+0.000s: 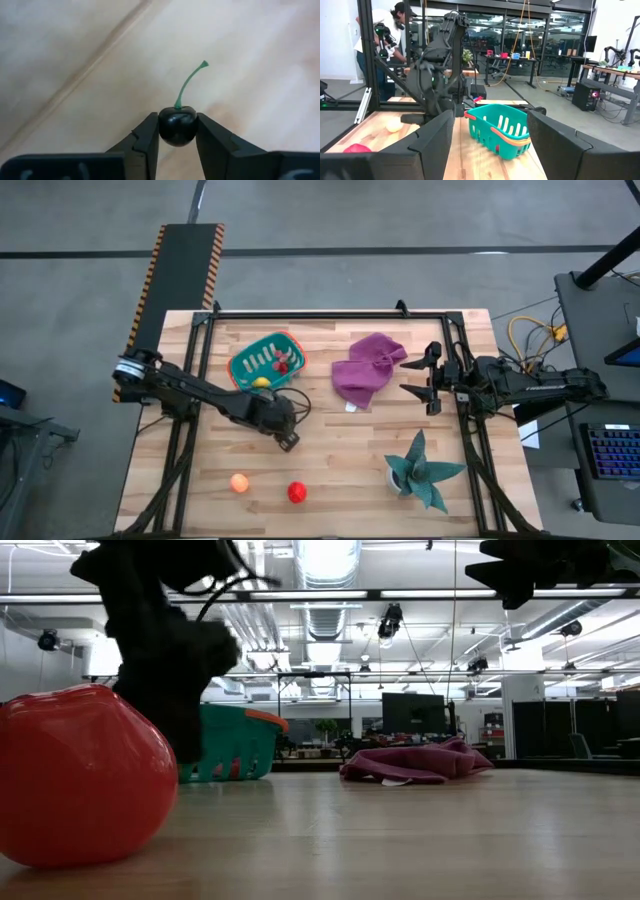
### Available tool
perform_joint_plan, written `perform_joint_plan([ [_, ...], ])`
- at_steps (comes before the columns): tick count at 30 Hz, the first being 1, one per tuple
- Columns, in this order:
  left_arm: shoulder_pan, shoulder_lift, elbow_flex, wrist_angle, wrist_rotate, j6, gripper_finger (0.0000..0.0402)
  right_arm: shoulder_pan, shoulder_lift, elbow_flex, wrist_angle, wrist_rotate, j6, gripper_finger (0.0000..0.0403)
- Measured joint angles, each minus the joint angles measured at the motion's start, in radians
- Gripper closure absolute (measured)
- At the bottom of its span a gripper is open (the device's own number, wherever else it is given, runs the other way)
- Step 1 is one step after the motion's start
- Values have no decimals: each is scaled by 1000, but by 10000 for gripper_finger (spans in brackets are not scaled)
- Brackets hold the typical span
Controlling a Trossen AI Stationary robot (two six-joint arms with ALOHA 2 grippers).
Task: Pick and placing Produce into tupperware
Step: Put the black cherry into the blue basket
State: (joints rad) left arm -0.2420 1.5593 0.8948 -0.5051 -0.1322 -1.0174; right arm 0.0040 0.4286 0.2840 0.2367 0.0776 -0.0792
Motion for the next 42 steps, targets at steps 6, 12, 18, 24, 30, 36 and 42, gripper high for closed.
perform_joint_plan([
  [6, 0, -27, 3, 300, 44, 273, 317, 0, 0, 0, 0, -2, 0, 156],
  [12, 0, -63, 4, 589, 76, 630, 317, 0, 0, 0, 1, -1, 0, 156],
  [18, 0, -87, 4, 781, 80, 868, 317, 0, 0, 0, 2, -1, 0, 156],
  [24, 8, -97, 22, 895, 80, 1004, 317, 0, 0, 0, 1, -1, 0, 156],
  [30, 13, -104, 89, 908, 75, 1167, 317, 0, 0, 0, 0, -1, 0, 156],
  [36, 13, -104, 152, 907, 75, 1284, 317, 0, 0, 0, -1, -1, 0, 156],
  [42, 16, -108, 165, 905, 69, 1312, 317, 0, 0, -1, -1, 0, 1, 156],
])
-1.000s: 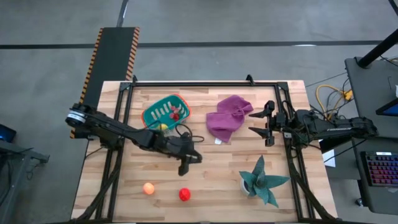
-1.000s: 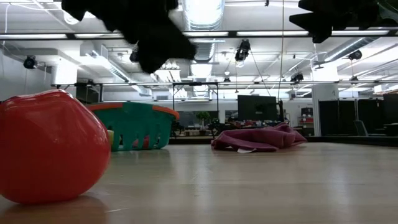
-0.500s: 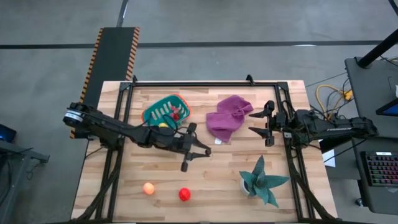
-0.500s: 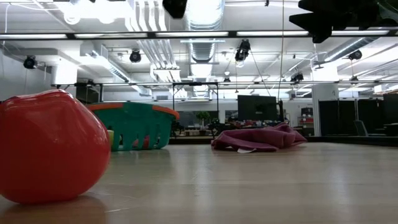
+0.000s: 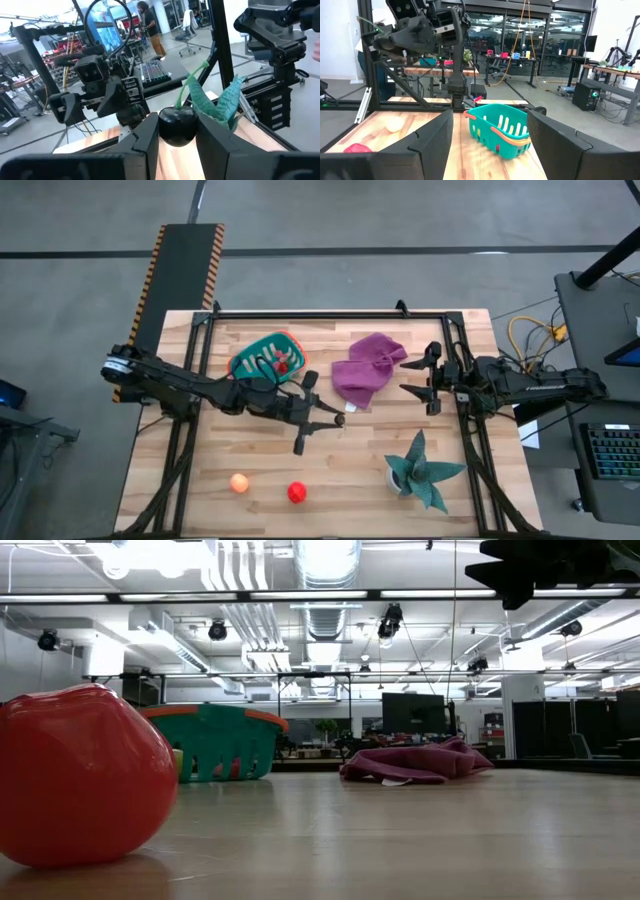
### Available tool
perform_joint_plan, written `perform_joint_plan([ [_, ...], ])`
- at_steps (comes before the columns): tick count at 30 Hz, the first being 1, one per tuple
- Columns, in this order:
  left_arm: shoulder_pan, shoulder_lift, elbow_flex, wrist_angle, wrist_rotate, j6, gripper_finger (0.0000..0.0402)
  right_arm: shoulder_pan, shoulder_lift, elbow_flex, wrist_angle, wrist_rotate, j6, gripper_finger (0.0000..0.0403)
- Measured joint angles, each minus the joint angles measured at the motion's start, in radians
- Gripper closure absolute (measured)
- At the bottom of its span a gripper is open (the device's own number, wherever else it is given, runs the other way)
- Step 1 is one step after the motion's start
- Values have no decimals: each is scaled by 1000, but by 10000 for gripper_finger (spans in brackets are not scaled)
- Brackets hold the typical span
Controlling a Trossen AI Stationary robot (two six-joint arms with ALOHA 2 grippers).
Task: Pick and placing Produce into tupperware
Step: Put the black cherry into the blue basket
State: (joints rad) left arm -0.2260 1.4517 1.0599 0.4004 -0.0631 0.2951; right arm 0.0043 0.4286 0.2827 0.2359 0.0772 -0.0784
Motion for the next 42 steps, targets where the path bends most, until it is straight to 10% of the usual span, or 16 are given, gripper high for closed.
perform_joint_plan([
  [13, 3, -22, -2, -27, -332, 1, 318, 0, 0, -3, -2, 0, 0, 156],
  [25, 3, -23, -7, -52, -1000, 78, 318, 0, 0, -4, -2, 0, 0, 156],
  [42, 3, -21, -37, -52, -1294, 415, 318, 0, 0, -4, -2, 0, 1, 156],
])
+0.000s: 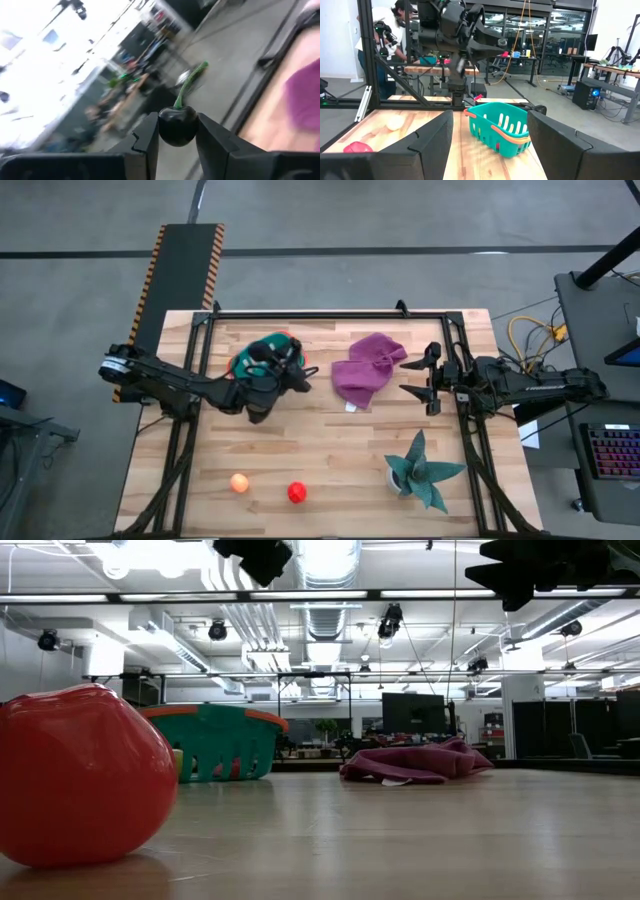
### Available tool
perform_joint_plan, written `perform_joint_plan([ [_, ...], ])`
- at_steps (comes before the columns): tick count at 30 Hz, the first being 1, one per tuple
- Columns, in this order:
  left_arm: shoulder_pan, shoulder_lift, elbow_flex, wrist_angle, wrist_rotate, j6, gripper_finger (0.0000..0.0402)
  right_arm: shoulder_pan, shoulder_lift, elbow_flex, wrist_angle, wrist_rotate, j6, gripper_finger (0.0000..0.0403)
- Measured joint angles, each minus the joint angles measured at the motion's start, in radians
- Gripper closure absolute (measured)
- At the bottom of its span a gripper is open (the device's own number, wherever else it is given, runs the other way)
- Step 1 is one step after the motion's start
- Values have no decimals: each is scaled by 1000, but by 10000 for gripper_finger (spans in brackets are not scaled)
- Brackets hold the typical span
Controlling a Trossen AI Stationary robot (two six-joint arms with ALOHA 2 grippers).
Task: Pick and placing Produce into tupperware
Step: Put the black cherry into the blue basket
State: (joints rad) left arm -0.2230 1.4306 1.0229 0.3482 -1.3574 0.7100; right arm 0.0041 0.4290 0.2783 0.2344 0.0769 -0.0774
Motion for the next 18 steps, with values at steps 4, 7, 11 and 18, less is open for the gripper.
perform_joint_plan([
  [4, 1, 0, -1, 0, -94, 126, 318, 0, 0, 0, 0, 0, 0, 156],
  [7, 0, 1, -2, -1, -146, 207, 318, 0, 0, 0, 0, 0, 0, 156],
  [11, 0, 1, -12, -2, -161, 249, 318, 0, 0, 0, -1, 0, 0, 156],
  [18, 0, 8, -18, -1, -154, 190, 318, 0, 0, 0, -1, 0, 0, 156],
])
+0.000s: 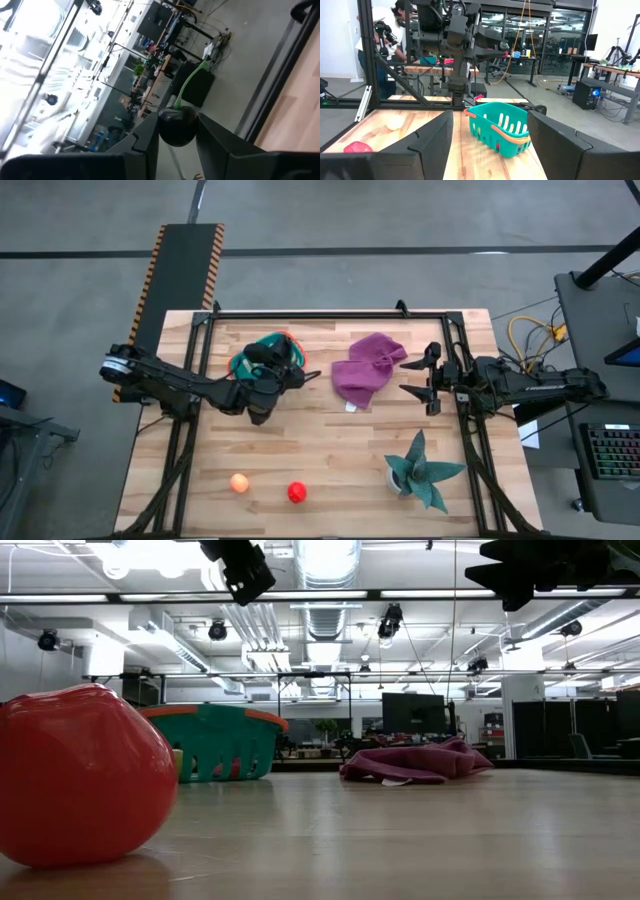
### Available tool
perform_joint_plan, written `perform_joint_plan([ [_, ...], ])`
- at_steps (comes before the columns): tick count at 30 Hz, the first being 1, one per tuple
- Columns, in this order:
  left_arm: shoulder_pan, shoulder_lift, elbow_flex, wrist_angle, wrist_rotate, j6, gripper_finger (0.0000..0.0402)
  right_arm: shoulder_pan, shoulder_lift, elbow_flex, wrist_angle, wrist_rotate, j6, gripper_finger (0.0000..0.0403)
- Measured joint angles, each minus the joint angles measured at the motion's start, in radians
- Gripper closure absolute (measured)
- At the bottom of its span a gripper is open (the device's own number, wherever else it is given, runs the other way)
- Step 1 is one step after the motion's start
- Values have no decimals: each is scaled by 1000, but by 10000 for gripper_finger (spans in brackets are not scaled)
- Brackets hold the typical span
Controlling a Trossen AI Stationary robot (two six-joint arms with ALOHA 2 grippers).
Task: Pick and placing Produce into tupperware
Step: Put the black cherry into the blue basket
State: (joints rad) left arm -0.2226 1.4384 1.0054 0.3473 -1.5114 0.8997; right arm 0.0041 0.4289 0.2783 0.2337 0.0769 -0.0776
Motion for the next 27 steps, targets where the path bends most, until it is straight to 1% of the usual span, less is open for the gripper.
perform_joint_plan([
  [3, 0, 0, 0, 2, 4, -59, 318, 0, 0, 0, 0, 0, 0, 156],
  [7, 0, -3, 0, 2, 26, -215, 318, 0, 0, 0, 0, 0, 0, 156],
  [13, 3, -11, 0, 4, 175, -432, 318, 0, 0, 0, 0, 0, 0, 156],
  [16, 6, -11, 0, 4, 253, -500, 318, 0, 0, 0, 1, 0, 0, 156],
  [19, 12, -11, 0, 4, 347, -539, 318, 0, 0, 0, 1, 0, 0, 156],
  [24, 15, -11, 0, 19, 573, -579, 318, 0, 0, 0, 1, 0, 0, 156],
  [27, 15, -11, 0, 36, 728, -578, 318, 0, 0, 0, 2, 0, 0, 156],
])
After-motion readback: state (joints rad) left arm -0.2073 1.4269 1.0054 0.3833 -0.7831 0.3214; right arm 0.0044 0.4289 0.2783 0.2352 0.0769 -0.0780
